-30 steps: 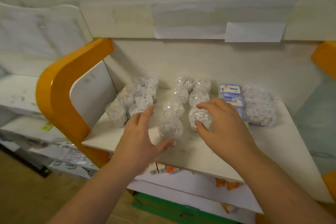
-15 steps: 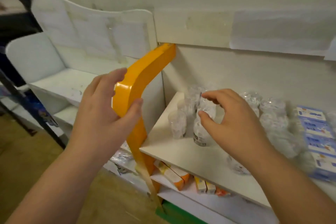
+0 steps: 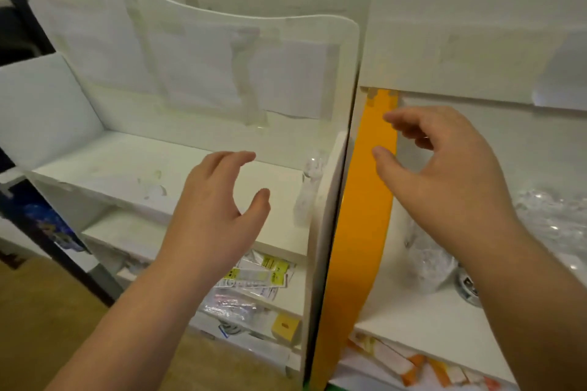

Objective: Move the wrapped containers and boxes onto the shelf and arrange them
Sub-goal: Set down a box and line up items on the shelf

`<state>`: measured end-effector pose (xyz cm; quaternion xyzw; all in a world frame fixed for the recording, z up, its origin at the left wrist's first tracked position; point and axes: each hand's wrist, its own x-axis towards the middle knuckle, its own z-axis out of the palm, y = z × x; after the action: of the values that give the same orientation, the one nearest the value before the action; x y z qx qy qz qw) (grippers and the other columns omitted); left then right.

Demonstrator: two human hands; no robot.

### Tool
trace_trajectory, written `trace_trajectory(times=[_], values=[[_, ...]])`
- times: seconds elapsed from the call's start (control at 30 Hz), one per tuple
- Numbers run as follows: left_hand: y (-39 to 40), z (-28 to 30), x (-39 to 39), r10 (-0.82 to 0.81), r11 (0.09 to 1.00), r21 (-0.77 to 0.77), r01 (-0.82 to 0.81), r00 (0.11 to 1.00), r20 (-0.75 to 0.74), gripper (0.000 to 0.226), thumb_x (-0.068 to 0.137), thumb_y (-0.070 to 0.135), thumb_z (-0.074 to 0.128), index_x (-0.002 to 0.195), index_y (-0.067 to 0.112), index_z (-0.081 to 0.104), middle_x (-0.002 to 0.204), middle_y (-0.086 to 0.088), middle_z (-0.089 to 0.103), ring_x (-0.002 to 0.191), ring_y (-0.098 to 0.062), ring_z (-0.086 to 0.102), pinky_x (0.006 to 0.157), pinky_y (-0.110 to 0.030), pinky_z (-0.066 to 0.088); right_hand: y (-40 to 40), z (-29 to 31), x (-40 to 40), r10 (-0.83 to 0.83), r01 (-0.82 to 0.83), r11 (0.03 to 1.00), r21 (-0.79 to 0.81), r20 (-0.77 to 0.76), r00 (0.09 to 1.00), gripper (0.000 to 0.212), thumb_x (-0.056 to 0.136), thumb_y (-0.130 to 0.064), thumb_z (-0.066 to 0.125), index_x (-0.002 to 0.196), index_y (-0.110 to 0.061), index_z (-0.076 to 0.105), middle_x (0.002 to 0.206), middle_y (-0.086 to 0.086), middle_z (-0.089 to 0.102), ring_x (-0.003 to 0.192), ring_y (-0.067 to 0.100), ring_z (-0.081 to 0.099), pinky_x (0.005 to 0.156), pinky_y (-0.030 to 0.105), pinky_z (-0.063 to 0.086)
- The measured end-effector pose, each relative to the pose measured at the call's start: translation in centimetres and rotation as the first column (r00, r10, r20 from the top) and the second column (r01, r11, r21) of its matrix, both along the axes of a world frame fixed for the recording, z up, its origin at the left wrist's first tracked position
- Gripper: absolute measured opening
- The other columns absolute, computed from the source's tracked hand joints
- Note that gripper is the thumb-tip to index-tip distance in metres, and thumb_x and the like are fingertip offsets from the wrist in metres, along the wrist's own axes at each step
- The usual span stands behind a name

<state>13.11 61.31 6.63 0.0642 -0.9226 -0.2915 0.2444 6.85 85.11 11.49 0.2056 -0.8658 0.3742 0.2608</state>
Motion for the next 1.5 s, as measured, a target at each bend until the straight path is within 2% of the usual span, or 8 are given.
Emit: trace_trajectory(times=[0.2,0.43,0.67,0.9,1.1,1.27,1.4,1.5], values=[[-1.8,-1.2,-0.7,-0.037,0.999,0.033,0.037,0.999,0.024,0.051,0.089,0.039,0.059,0.138,0.036,0.044,0.135,0.019,0.04,0.124,-0.013,0.046,0.098,-0.039,0.047,-3.1,1.2,-0.7,-0.035,0.036,0.998,0.046,-0.021,0.999,0.036,0.085,-0.033,0.067,0.12,-0.033,0.061,0.109,-0.014,0.055,0.105,0.007,0.054,0.096,0.031,0.046],[-3.3,-1.9,-1.4,-0.077,0.996,0.047,0.075,0.996,0.035,0.052,0.089,0.039,0.06,0.138,0.036,0.044,0.126,0.026,0.037,0.123,-0.011,0.047,0.099,-0.04,0.047,-4.9,2.8,-0.9,-0.049,0.052,0.995,0.081,-0.034,0.998,0.038,0.085,-0.038,0.065,0.122,-0.036,0.058,0.11,-0.017,0.052,0.104,-0.001,0.05,0.095,0.024,0.045],[-7.0,-4.4,-9.6,-0.225,0.974,0.046,0.222,0.972,0.071,0.056,0.086,0.042,0.062,0.139,0.035,0.044,0.139,0.011,0.044,0.121,-0.017,0.05,0.099,-0.042,0.048,-9.7,3.4,-1.6,-0.18,0.181,0.892,0.414,-0.042,0.983,0.037,0.089,-0.038,0.062,0.126,-0.034,0.056,0.119,-0.008,0.055,0.114,0.016,0.051,0.097,0.032,0.041],[-6.4,-7.1,-20.2,-0.507,0.844,-0.111,0.525,0.848,0.156,0.063,0.088,0.045,0.059,0.145,0.026,0.039,0.146,0.004,0.042,0.131,-0.018,0.044,0.103,-0.031,0.039,-14.5,1.6,-3.5,-0.361,0.31,0.819,0.483,0.015,0.932,0.04,0.089,-0.037,0.062,0.127,-0.031,0.055,0.121,-0.008,0.056,0.114,0.012,0.05,0.088,0.021,0.032],[-4.2,-8.7,-25.7,-0.646,0.742,0.001,0.671,0.714,0.272,0.067,0.081,0.047,0.061,0.143,0.031,0.039,0.141,0.002,0.047,0.121,-0.02,0.053,0.097,-0.038,0.048,-17.4,-2.3,-4.3,-0.486,0.375,0.771,0.515,0.095,0.869,0.037,0.087,-0.032,0.068,0.122,-0.025,0.059,0.112,-0.004,0.059,0.103,0.015,0.054,0.086,0.026,0.045],[-4.2,-9.8,-26.8,-0.685,0.715,0.022,0.699,0.693,0.226,0.07,0.081,0.04,0.071,0.142,0.029,0.039,0.14,-0.002,0.043,0.112,-0.024,0.057,0.091,-0.03,0.046,-18.5,-4.6,-4.1,-0.535,0.363,0.761,0.539,0.203,0.82,0.044,0.094,-0.038,0.057,0.135,-0.033,0.044,0.127,-0.012,0.048,0.107,0.004,0.043,0.084,0.015,0.034],[-5.3,-9.9,-26.5,-0.686,0.724,0.073,0.686,0.704,0.181,0.072,0.073,0.04,0.076,0.135,0.032,0.041,0.133,0.0,0.042,0.102,-0.024,0.061,0.084,-0.032,0.052,-19.3,-7.0,-5.0,-0.575,0.345,0.752,0.561,0.305,0.759,0.042,0.096,-0.038,0.052,0.135,-0.029,0.041,0.128,-0.006,0.044,0.112,0.013,0.049,0.094,0.026,0.046],[-7.7,-9.2,-25.8,-0.644,0.763,0.128,0.633,0.76,0.083,0.071,0.069,0.04,0.076,0.131,0.033,0.043,0.126,0.004,0.041,0.096,-0.018,0.059,0.078,-0.026,0.046,-19.8,-9.3,-6.2,-0.582,0.318,0.748,0.583,0.347,0.735,0.039,0.095,-0.038,0.053,0.131,-0.027,0.045,0.122,-0.004,0.045,0.108,0.016,0.05,0.09,0.027,0.045]])
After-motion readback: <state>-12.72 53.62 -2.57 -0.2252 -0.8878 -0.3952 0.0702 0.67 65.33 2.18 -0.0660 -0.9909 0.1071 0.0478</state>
